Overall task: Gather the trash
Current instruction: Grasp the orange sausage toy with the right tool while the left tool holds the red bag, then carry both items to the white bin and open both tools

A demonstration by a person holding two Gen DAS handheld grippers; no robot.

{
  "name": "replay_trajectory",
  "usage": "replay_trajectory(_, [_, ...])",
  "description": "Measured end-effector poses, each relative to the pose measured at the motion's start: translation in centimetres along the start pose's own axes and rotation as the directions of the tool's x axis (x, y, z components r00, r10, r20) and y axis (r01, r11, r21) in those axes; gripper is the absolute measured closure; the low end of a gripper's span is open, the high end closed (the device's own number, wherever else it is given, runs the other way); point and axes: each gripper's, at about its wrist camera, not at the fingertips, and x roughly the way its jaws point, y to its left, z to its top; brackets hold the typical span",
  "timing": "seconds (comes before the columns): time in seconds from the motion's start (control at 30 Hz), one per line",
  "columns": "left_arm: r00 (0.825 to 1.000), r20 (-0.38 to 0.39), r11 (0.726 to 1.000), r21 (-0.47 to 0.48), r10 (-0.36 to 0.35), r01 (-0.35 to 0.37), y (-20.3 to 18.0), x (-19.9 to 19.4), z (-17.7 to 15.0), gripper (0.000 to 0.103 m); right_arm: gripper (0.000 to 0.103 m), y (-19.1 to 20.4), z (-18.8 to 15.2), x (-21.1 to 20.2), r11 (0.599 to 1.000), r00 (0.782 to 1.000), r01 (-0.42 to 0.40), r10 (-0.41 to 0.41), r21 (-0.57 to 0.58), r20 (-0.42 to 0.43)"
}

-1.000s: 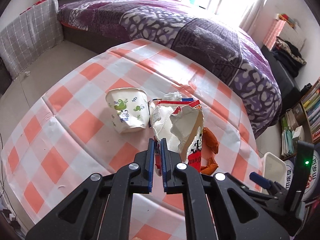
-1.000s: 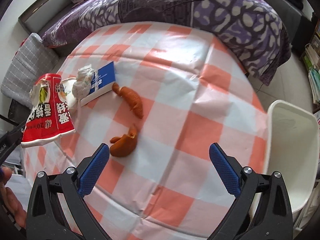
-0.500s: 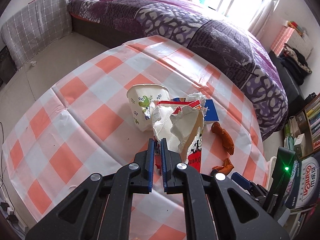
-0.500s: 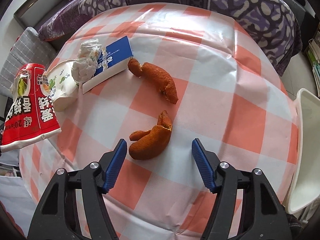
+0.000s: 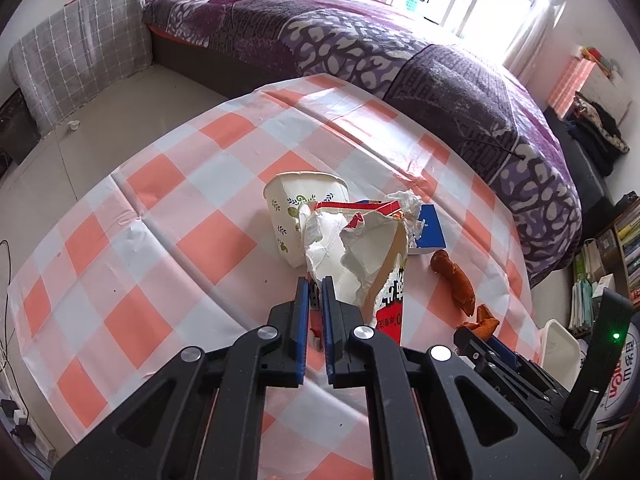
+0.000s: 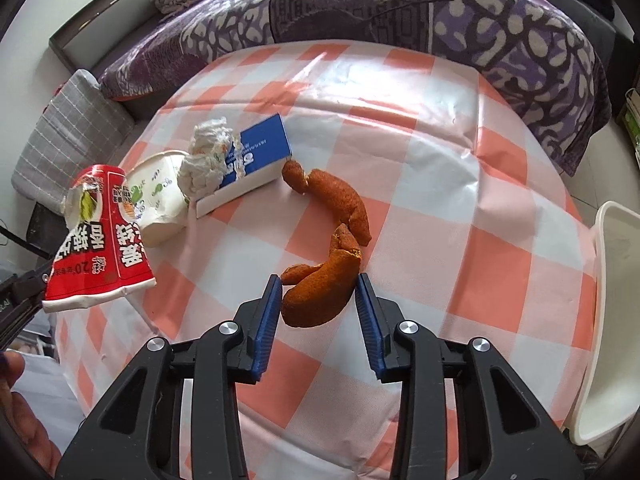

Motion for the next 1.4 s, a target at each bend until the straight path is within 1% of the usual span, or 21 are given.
replay_trajectory(0.2, [1.0,0.02,1.0,0.004,0.0,0.0,-0.8,-0.7,0.2,0.096,0.067,-0.7,0.9,-2.5,1.0,0.997,0.001,-0.002,0.01,0.083])
replay_trajectory(0.33, [1.0,0.027,1.0,0.01,0.003,-0.003,-1.4,-0.8,0.2,0.096,0.067,-1.4,1.3,-3.9,1.0,0.991,0.019,-0.02,0.009,0.132])
replay_trajectory(0.5, [1.0,0.031,1.0,0.024,0.0,-0.001,-2.5,-0.9,0.2,0.096,0.067,-2.4,1.5,-5.3,0.999,0.985,0.039,-0.04,0.011,0.165])
replay_trajectory(0.97, [0.999,0.026,0.995,0.096,-0.021,0.019,-7.0,-0.8,-0.5,0.096,0.067,-6.1,1.7,-7.4,0.996,0.979,0.07,-0.079,0.058,0.186])
replay_trajectory(1.4, [0.998,0.019,0.982,0.181,-0.051,0.047,-12.0,-0.7,-1.8,0.096,0.067,-11.4,1.6,-9.7,0.981,0.968,0.137,-0.163,0.14,0.193])
